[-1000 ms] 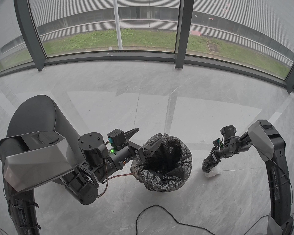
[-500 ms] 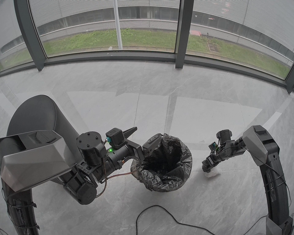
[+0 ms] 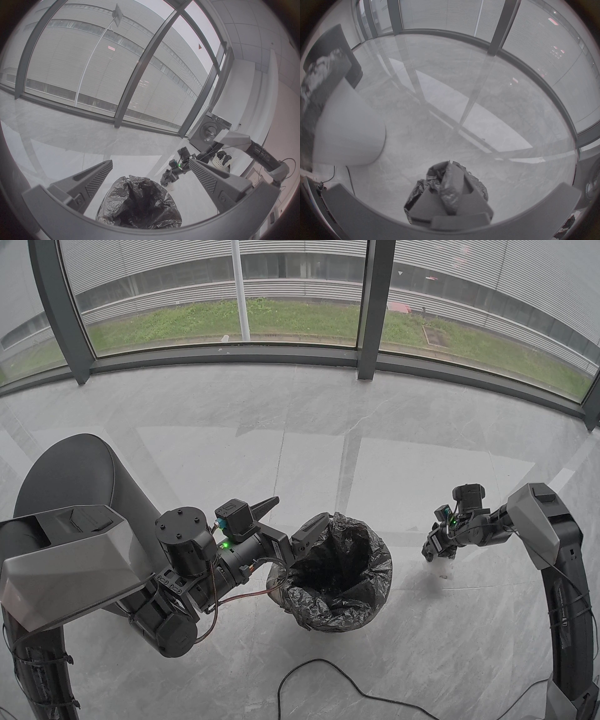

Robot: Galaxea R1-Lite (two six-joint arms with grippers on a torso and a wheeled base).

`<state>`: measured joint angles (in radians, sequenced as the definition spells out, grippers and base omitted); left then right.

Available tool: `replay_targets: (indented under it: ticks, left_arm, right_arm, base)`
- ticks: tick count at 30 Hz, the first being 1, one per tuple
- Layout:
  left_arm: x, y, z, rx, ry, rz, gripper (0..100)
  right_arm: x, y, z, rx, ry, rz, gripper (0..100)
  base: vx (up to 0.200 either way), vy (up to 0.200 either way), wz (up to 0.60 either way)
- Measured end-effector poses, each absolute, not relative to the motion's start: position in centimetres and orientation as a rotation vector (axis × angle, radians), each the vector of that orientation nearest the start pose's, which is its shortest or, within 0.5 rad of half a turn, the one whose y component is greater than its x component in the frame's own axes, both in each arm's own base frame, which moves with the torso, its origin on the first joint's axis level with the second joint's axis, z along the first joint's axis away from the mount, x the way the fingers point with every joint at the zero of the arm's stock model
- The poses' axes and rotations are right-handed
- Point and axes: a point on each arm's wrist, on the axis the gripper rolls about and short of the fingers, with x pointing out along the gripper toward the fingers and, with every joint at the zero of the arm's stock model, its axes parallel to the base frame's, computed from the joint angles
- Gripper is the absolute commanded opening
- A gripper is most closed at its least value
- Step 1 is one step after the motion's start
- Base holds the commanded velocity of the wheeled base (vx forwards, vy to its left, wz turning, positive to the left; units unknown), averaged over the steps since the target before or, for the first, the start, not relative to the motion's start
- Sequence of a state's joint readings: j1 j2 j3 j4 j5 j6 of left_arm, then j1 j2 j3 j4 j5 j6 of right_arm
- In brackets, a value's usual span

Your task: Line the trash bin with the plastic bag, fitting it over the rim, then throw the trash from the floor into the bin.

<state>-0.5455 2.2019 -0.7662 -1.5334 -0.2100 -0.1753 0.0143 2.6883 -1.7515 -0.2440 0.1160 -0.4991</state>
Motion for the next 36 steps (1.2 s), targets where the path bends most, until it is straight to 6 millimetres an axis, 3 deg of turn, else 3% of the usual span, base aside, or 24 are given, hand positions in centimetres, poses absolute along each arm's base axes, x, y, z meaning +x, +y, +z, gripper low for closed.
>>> replay_targets:
  ticks: [6,14,17,22,28,36]
  left_arm:
    - [31.9,-20.0,9.1,-0.183,-0.039,-0.765,100]
    - [31.5,-20.2,9.8,-0.185,-0.054,-0.774,100]
    - [31.2,-20.1,10.0,-0.184,-0.057,-0.776,100]
    - [30.6,-19.8,10.5,-0.183,-0.057,-0.779,100]
    - [30.0,-19.8,11.0,-0.183,-0.064,-0.789,100]
    - [29.6,-19.8,11.4,-0.185,-0.07,-0.796,100]
  right_arm:
    - [50.2,0.7,3.2,-0.449,0.557,0.285,0]
    - [45.7,1.3,13.5,-0.464,0.408,0.3,0]
    - [43.2,2.9,17.3,-0.465,0.341,0.355,0]
    - [38.1,7.9,21.6,-0.378,0.282,0.621,0]
    - [34.6,11.4,22.9,-0.267,0.281,0.847,0]
    - [36.5,12.6,19.8,-0.234,0.188,0.984,0]
  base:
    - [0.0,0.0,0.0]
    - [0.0,0.0,0.0]
    - [0.0,0.0,0.0]
    - [0.0,0.0,0.0]
    - [0.0,0.0,0.0]
    - [0.0,0.0,0.0]
